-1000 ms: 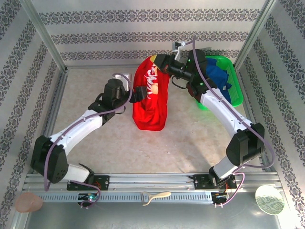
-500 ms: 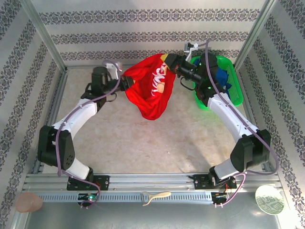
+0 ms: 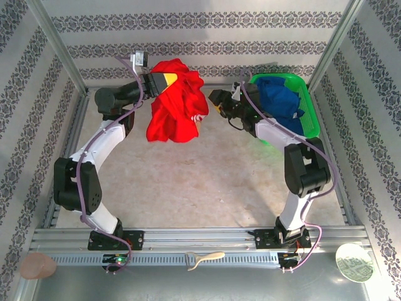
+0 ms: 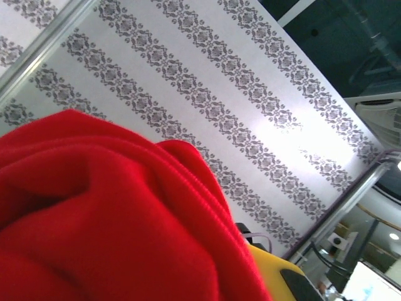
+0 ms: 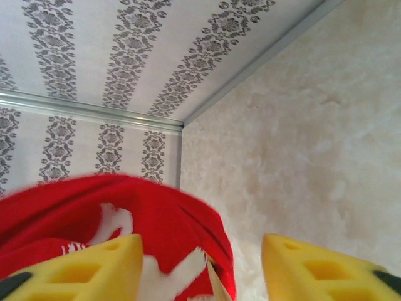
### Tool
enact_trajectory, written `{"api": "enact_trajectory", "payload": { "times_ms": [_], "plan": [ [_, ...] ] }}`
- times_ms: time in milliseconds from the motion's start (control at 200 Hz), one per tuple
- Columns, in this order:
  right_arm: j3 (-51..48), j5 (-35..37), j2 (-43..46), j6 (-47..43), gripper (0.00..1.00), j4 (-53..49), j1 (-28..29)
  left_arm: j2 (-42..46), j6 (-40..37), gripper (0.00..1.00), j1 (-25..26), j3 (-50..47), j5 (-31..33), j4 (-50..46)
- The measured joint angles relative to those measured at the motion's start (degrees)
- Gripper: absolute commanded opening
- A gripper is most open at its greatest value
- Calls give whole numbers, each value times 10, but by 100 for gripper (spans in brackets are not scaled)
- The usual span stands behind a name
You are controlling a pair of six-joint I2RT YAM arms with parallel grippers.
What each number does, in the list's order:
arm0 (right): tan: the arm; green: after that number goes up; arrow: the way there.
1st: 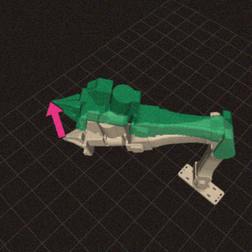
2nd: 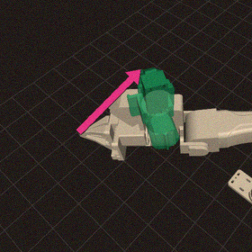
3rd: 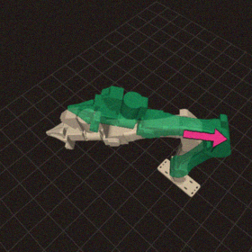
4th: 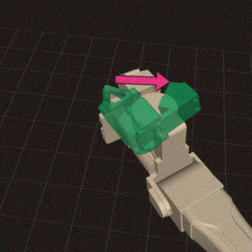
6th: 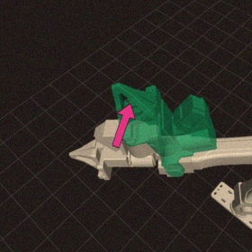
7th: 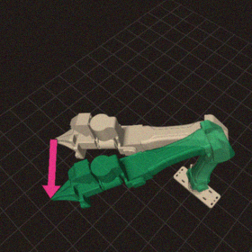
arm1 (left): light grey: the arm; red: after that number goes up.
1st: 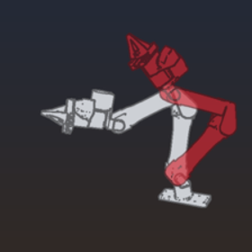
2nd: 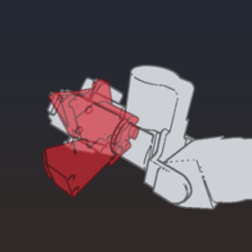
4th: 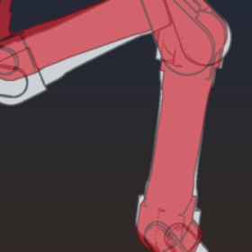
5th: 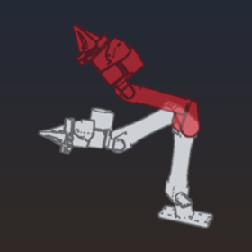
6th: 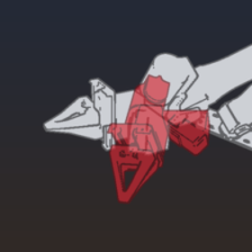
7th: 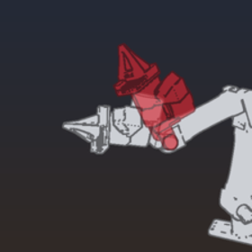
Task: Fold the inside-out t-shirt
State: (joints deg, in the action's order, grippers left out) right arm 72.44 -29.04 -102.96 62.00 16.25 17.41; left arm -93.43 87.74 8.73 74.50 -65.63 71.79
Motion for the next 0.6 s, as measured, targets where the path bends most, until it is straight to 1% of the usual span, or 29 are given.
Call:
{"api": "enact_trajectory", "payload": {
  "times_ms": [80,180,260,335,390,455,505,600],
  "plan": [
    [-51,13,68,-29,65,-21,0,-8,24,0,-4,-1,-2,20],
    [-110,40,194,-67,68,-48,1,-13,40,0,-10,-13,-2,35],
    [-132,59,285,-98,71,-57,12,-16,46,0,-10,-26,-2,41],
    [-133,70,339,-130,73,-56,39,-17,49,0,-10,-37,-2,42],
    [-130,72,355,-154,75,-56,64,-17,51,0,-10,-42,-2,42],
    [-115,70,348,-182,75,-58,89,-17,54,0,-10,-47,-2,44],
    [-96,65,324,-202,75,-60,104,-17,54,0,-10,-50,-2,44],
    [-59,56,268,-228,76,-70,115,-17,56,0,-10,-56,-2,46]
  ]
}}
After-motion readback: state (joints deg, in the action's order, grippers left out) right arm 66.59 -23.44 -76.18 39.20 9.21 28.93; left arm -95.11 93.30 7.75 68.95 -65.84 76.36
